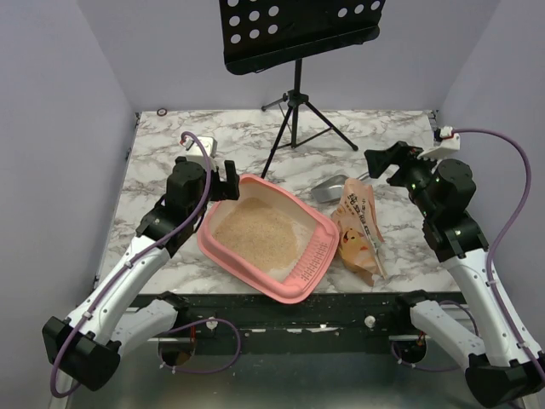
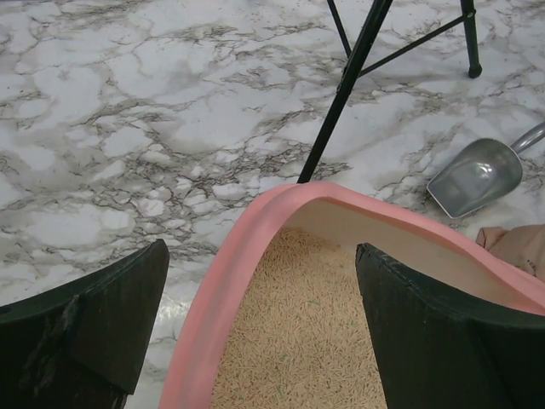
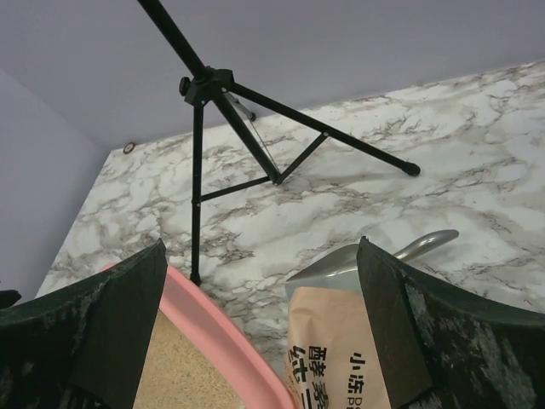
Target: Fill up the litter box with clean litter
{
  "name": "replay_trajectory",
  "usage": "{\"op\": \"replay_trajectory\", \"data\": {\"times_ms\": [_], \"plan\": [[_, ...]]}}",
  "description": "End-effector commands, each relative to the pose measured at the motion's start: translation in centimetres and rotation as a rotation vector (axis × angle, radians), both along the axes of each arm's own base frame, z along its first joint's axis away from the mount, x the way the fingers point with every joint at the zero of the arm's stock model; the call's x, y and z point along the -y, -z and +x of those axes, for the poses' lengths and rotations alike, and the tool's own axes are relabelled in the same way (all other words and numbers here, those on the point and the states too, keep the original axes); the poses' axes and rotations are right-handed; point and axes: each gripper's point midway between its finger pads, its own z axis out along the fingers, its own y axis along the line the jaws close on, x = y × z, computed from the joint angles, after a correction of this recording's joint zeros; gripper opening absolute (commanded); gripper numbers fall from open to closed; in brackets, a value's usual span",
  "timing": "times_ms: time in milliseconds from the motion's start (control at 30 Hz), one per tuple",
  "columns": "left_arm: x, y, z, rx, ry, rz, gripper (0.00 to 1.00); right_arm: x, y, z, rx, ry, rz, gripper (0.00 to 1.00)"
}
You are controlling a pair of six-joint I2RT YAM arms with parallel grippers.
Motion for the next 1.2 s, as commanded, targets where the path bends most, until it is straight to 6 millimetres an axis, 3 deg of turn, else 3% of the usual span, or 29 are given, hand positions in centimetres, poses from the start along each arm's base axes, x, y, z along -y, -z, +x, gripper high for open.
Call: {"op": "replay_trajectory", "data": {"times_ms": [0,233,300,467,567,667,733,867,1000,1167], "plan": [[-0.1,0.0,0.3,0.001,-0.016,-0.003,0.99,-0.8,-1.4,-0.4,0.044,-0.052,-0.001,1.0],[0.2,0.4,0.2,-0.012,0.01,0.016,0.99,-3.4,0.1,0.0,-0.008,-0.192,-0.007,1.0],[1.6,0.8,-0.2,-0.028,0.089,0.005,0.99,-4.1,0.3,0.1,-0.014,-0.226,-0.007,1.0],[7.2,2.0,-2.1,-0.121,0.336,-0.055,0.95,-5.4,0.9,-0.3,-0.053,-0.294,-0.015,1.0],[8.9,3.6,-2.9,-0.174,0.374,0.0,0.88,-6.0,1.0,-0.7,-0.049,-0.329,-0.011,0.99],[9.2,5.2,-2.9,-0.212,0.354,0.057,0.68,-6.6,0.9,-1.1,-0.049,-0.362,0.006,0.99],[9.5,6.3,-2.7,-0.247,0.348,0.081,0.47,-6.9,1.0,-1.2,-0.057,-0.374,0.013,0.99],[8.2,8.9,-1.5,-0.321,0.248,0.17,0.17,-7.3,1.0,-1.6,-0.062,-0.393,0.018,0.99],[7.0,11.3,-0.8,-0.383,0.185,0.262,0.06,-7.4,0.9,-1.7,-0.058,-0.399,0.03,0.99],[5.0,14.3,-0.6,-0.469,0.108,0.389,0.01,-7.9,1.2,-2.0,-0.076,-0.421,0.048,0.99]]}}
